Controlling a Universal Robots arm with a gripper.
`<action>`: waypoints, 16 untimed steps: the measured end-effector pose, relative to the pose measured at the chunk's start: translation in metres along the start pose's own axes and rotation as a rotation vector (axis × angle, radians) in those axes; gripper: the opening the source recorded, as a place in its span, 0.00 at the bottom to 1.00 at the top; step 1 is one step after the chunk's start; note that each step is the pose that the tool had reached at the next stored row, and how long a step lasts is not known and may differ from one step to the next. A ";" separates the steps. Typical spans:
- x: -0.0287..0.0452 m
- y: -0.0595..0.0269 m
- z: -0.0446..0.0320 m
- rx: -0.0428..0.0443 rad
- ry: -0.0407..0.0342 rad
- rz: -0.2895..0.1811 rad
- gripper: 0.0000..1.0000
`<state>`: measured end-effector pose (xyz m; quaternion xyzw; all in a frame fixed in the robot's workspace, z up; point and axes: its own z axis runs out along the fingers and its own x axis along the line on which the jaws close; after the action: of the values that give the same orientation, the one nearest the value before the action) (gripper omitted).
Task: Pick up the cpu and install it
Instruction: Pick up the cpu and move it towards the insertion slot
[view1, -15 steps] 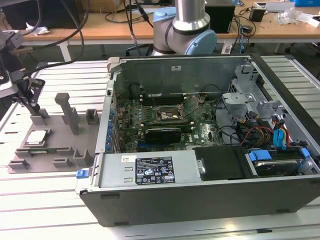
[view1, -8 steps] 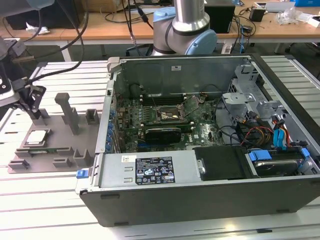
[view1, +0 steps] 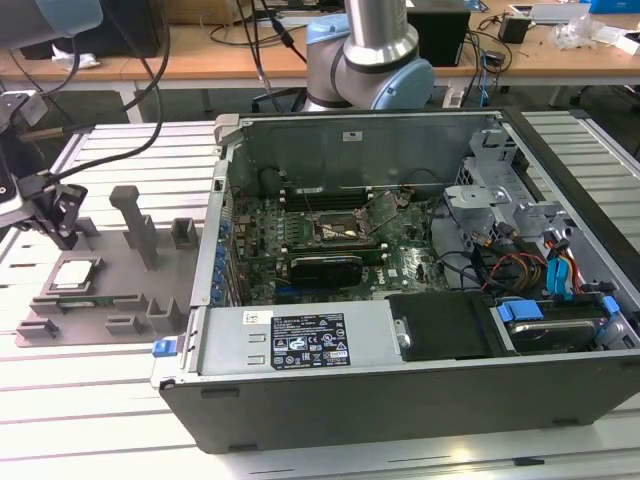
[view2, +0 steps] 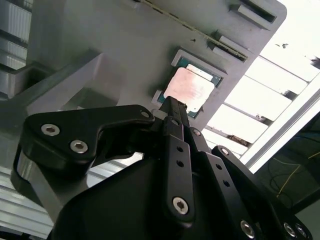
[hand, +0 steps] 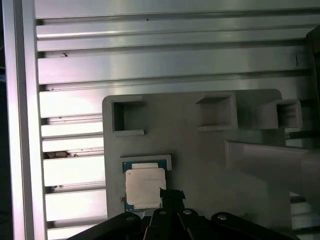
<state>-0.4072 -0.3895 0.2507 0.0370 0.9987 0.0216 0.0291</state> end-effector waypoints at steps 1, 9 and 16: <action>0.0006 -0.0004 0.0013 0.0000 0.0000 0.000 0.11; 0.0036 -0.0045 0.0137 0.0004 0.0038 0.000 0.11; 0.0131 -0.0065 0.0268 0.0005 0.0067 0.000 0.11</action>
<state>-0.4191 -0.3939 0.2229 0.0371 0.9987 0.0215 0.0258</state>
